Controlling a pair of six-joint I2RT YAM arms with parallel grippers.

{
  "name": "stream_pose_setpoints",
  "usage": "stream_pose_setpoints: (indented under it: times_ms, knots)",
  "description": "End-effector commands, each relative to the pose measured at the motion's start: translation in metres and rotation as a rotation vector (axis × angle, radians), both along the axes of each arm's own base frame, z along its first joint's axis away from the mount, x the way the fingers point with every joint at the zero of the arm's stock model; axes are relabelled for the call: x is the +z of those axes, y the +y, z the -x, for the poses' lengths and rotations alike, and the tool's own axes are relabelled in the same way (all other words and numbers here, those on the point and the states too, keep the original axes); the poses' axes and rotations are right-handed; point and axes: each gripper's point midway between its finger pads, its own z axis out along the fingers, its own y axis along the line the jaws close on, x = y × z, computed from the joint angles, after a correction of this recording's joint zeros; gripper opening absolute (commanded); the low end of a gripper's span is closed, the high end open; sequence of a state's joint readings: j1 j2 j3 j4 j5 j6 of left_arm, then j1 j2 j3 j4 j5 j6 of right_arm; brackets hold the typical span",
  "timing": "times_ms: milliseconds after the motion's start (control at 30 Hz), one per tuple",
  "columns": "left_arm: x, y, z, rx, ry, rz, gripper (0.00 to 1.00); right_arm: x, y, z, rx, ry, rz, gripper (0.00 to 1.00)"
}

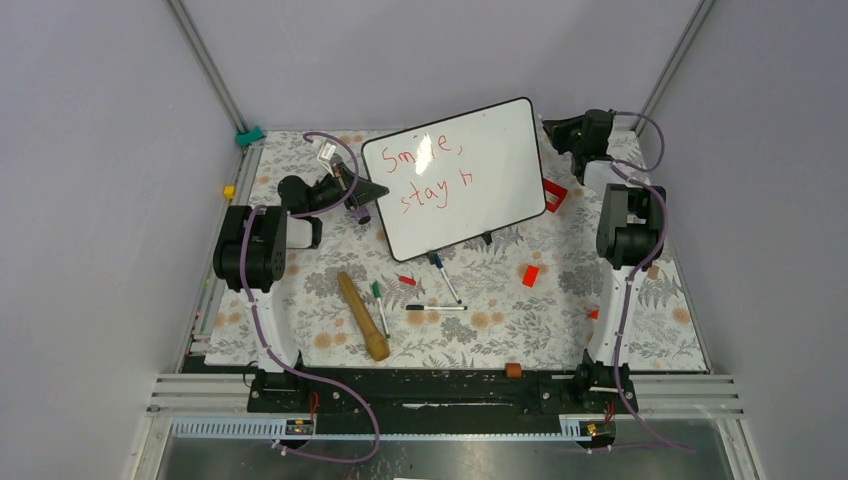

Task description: Write a sentence on the whiteboard

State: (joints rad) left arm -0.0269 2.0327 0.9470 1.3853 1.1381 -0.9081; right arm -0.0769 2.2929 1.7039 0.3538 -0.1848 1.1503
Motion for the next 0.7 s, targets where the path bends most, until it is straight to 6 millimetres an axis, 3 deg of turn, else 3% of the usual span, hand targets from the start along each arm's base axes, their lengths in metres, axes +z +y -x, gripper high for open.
stream_pose_setpoints:
  times_ms: [0,100,233,267,300,400,667]
  knots:
    - [0.005,-0.006,0.012,-0.081,-0.184,-0.056,0.0,0.032,0.028,-0.021,0.009,-0.16,-0.084,0.0]
    - [0.005,-0.006,0.012,-0.08,-0.183,-0.055,0.0,0.019,0.039,-0.023,0.002,-0.142,-0.099,0.0]
    - [0.005,-0.006,0.012,-0.081,-0.182,-0.055,0.0,0.004,0.038,-0.02,-0.032,-0.076,-0.119,0.0]
    - [0.005,-0.006,0.012,-0.082,-0.183,-0.055,0.0,0.002,0.056,-0.017,-0.006,-0.062,-0.123,0.0]
    - [0.005,-0.006,0.011,-0.081,-0.183,-0.055,0.0,0.001,0.061,-0.014,0.001,-0.049,-0.125,0.0]
    - [0.005,-0.007,0.011,-0.088,-0.178,-0.054,0.0,0.0,0.067,0.001,0.004,-0.02,-0.125,0.0]
    - [0.002,-0.007,0.005,-0.112,-0.139,-0.045,0.0,-0.001,0.061,0.051,-0.027,-0.003,-0.131,0.0]
